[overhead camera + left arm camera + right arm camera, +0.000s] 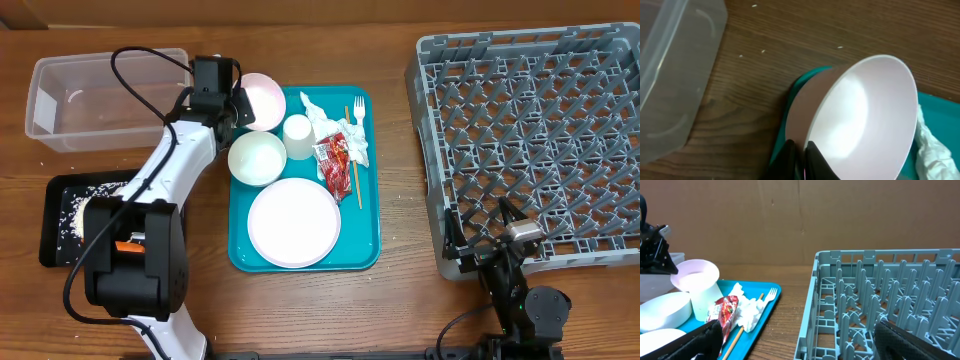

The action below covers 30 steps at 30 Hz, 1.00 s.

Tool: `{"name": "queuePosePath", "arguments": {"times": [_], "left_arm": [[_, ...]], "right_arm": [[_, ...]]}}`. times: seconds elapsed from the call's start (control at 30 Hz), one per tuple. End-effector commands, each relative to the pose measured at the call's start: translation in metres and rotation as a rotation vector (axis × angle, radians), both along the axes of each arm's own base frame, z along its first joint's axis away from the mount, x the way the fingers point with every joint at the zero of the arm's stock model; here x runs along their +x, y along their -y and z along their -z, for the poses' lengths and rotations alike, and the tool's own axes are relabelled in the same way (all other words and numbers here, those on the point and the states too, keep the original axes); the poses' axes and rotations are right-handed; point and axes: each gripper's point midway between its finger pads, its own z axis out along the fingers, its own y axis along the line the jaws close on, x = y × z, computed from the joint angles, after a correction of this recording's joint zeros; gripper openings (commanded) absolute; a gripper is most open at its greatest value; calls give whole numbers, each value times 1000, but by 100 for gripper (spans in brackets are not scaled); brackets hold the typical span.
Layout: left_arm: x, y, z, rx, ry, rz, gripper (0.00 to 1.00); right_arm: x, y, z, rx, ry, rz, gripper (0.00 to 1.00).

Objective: Sort waste into correct bins and load items into the dishwasher rack

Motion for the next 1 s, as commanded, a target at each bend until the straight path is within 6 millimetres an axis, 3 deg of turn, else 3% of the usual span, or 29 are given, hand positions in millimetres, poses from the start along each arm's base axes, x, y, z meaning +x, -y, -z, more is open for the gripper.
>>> {"name": "queuePosePath", "arguments": {"times": [0.0,0.23,0.4,0.5,0.67,0.73,0.77,0.8,0.83,0.87,0.97], "left_arm": [[2,-3,-1,9,-1,-20,13],[-1,8,1,-35,-19,19,19],[-1,13,-6,-49,-7,37,18],[0,13,-31,-56,24,40,18],[-12,15,-116,-74,108,60,20],[-23,26,-143,-130,129,110,29],[-28,33,-153,-163,138,141,41],[-37,49,-167,-237,155,212,79],[-40,56,-171,-265,155,240,93],[-45,66,-173,-302,149,285,100],[-56,94,-167,-304,125,465,100]], "right_arm": [[0,2,2,0,4,7,100],[0,2,2,0,4,7,100],[0,1,2,0,4,7,100],[0,2,2,0,3,7,100],[0,2,2,0,4,7,100],[0,2,2,0,4,7,100],[0,1,2,0,3,7,100],[0,2,2,0,3,7,100],[0,2,2,0,4,7,100],[0,1,2,0,4,7,100],[0,2,2,0,3,7,100]]}}
